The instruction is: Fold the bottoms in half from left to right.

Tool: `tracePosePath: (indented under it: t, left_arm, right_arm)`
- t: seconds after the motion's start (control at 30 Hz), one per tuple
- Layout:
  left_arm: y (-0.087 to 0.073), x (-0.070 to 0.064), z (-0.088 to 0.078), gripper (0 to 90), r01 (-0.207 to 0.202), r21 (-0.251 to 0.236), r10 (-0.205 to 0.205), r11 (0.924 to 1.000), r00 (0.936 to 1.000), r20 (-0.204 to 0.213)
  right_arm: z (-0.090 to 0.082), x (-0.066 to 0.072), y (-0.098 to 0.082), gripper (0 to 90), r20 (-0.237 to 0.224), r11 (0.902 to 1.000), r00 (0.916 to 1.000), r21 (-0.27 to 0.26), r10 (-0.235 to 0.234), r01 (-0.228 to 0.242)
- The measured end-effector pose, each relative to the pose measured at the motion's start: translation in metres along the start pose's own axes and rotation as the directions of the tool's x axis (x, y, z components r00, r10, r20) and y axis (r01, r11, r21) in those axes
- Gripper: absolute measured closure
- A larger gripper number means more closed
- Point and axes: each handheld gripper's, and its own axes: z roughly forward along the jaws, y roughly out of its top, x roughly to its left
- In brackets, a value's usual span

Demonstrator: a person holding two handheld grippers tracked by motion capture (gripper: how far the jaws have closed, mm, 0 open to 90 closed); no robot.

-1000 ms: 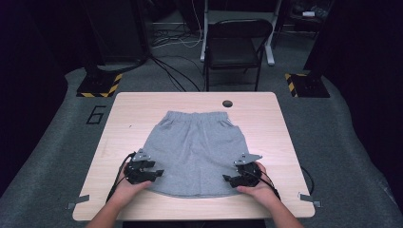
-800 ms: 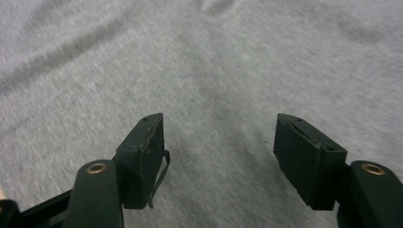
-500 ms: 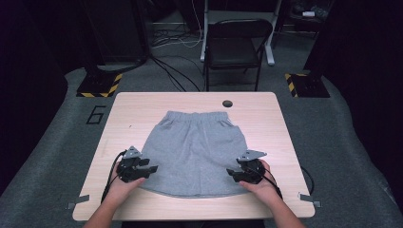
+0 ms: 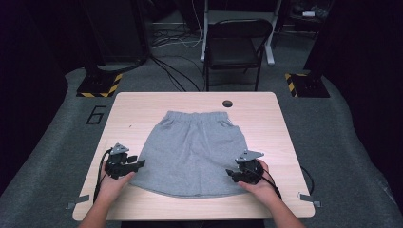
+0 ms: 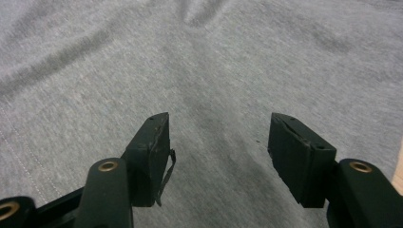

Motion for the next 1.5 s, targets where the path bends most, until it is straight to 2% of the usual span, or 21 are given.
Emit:
tracePosePath:
  t: [0.07, 0.1, 0.13, 0.2, 0.33, 0.37, 0.43, 0.47, 0.5, 0.57, 0.63, 0.67, 0.73, 0.8, 0.83, 0.9, 1.07, 1.2, 1.23, 1.47, 1.5]
  left_arm:
    - [-0.001, 0.005, -0.003, 54.1, 0.022, 0.012, -0.021, 0.9997, 0.9997, -0.014]
    - [-0.003, 0.006, -0.003, 54.5, 0.044, -0.008, -0.045, 0.999, 0.9988, -0.02]
    - [-0.003, 0.007, -0.006, 54.7, 0.047, -0.001, -0.047, 0.9989, 0.9986, -0.022]
    - [-0.003, 0.008, -0.007, 55.7, 0.05, -0.01, -0.051, 0.9987, 0.9982, -0.033]
    - [-0.006, 0.01, -0.012, 56.5, 0.051, 0.01, -0.05, 0.9987, 0.997, -0.06]
    - [-0.008, 0.012, -0.012, 56.5, 0.066, 0.012, -0.065, 0.9978, 0.9955, -0.068]
    - [-0.011, 0.013, -0.012, 56.4, 0.097, -0.002, -0.097, 0.9953, 0.9939, -0.052]
    - [-0.011, 0.013, -0.012, 56.5, 0.097, -0.002, -0.097, 0.9953, 0.9939, -0.052]
    - [-0.013, 0.012, -0.012, 56.4, 0.119, 0.008, -0.119, 0.9928, 0.9922, -0.038]
    - [-0.015, 0.008, -0.011, 56.4, 0.128, 0.012, -0.127, 0.9917, 0.9913, -0.033]
    - [-0.015, 0.006, -0.01, 56.4, 0.119, 0.011, -0.118, 0.9928, 0.9921, -0.041]
    - [-0.015, 0.005, -0.008, 56.4, 0.093, 0.026, -0.091, 0.9954, 0.9942, -0.058]
    - [-0.017, 0.004, -0.006, 56.4, 0.102, 0.034, -0.1, 0.9942, 0.9937, -0.05]
    - [-0.018, 0.003, -0.006, 56.6, 0.108, 0.04, -0.106, 0.9933, 0.9929, -0.054]
    - [-0.02, 0.003, -0.005, 57.8, 0.116, 0.047, -0.114, 0.9922, 0.9923, -0.05]
    - [-0.02, 0.003, -0.004, 59.8, 0.106, 0.046, -0.104, 0.9933, 0.9933, -0.05]
    - [-0.021, 0.001, -0.003, 66.4, 0.12, 0.039, -0.118, 0.9921, 0.9922, -0.039]
    - [-0.022, 0.0, 0.001, 72.7, 0.097, 0.058, -0.095, 0.9936, 0.9944, -0.048]
    - [-0.022, -0.001, 0.001, 74.2, 0.077, 0.056, -0.074, 0.9955, 0.9956, -0.057]
    - [-0.02, -0.004, 0.002, 85.4, 0.064, 0.073, -0.059, 0.9953, 0.9964, -0.06]
    - [-0.02, -0.004, 0.003, 86.0, 0.046, 0.08, -0.041, 0.9957, 0.9971, -0.064]
  right_arm:
    - [0.0, -0.001, 0.0, 39.2, 0.006, 0.9999, 0.9999, -0.014, 0.009, -0.009]
    - [0.0, 0.0, 0.0, 39.2, 0.009, 0.9996, 0.9998, -0.02, 0.018, -0.018]
    - [-0.002, -0.002, 0.001, 39.2, 0.004, 0.9999, 1.0, -0.011, 0.008, -0.008]
    - [-0.002, -0.002, 0.001, 39.1, 0.006, 0.9998, 0.9999, -0.015, 0.016, -0.016]
    - [-0.002, -0.003, 0.002, 39.2, 0.005, 0.9992, 0.9995, -0.028, 0.031, -0.03]
    - [-0.002, -0.003, 0.003, 39.2, 0.005, 0.999, 0.9992, -0.021, 0.04, -0.04]
    - [-0.001, -0.003, 0.004, 39.1, 0.002, 0.9995, 0.9996, -0.018, 0.028, -0.028]
    - [-0.001, -0.005, 0.005, 39.0, -0.001, 0.9998, 0.9999, -0.017, 0.012, -0.012]
    - [0.0, -0.003, 0.006, 39.0, -0.002, 0.9994, 0.9995, -0.017, 0.03, -0.03]
    - [0.001, -0.004, 0.007, 39.1, -0.006, 0.9996, 0.9999, -0.023, 0.014, -0.014]
    - [0.001, -0.004, 0.008, 39.1, -0.007, 0.9995, 0.9998, -0.025, 0.016, -0.016]
    - [0.001, -0.004, 0.009, 39.0, -0.01, 0.9995, 0.9999, -0.027, 0.013, -0.013]
    - [0.002, -0.003, 0.01, 38.9, -0.009, 0.9988, 0.9995, -0.037, 0.03, -0.03]
    - [0.002, -0.003, 0.01, 38.9, -0.015, 0.9991, 0.9995, -0.033, 0.028, -0.029]
    - [0.002, -0.004, 0.011, 38.8, -0.018, 0.9996, 0.9998, -0.025, 0.01, -0.011]
    - [0.003, -0.002, 0.011, 38.6, -0.019, 0.9994, 0.9996, -0.028, 0.018, -0.019]
    - [0.004, -0.003, 0.011, 38.3, -0.021, 0.9997, 0.9997, -0.021, 0.009, -0.009]
    - [0.003, -0.004, 0.011, 38.3, -0.014, 0.9993, 0.9998, -0.033, 0.016, -0.016]
    - [0.003, -0.004, 0.011, 38.3, -0.015, 0.9994, 0.9998, -0.032, 0.013, -0.013]
    - [0.003, -0.003, 0.011, 38.4, -0.016, 0.9994, 0.9996, -0.024, 0.024, -0.024]
    - [0.003, -0.003, 0.012, 38.5, -0.018, 0.9995, 0.9997, -0.025, 0.018, -0.019]
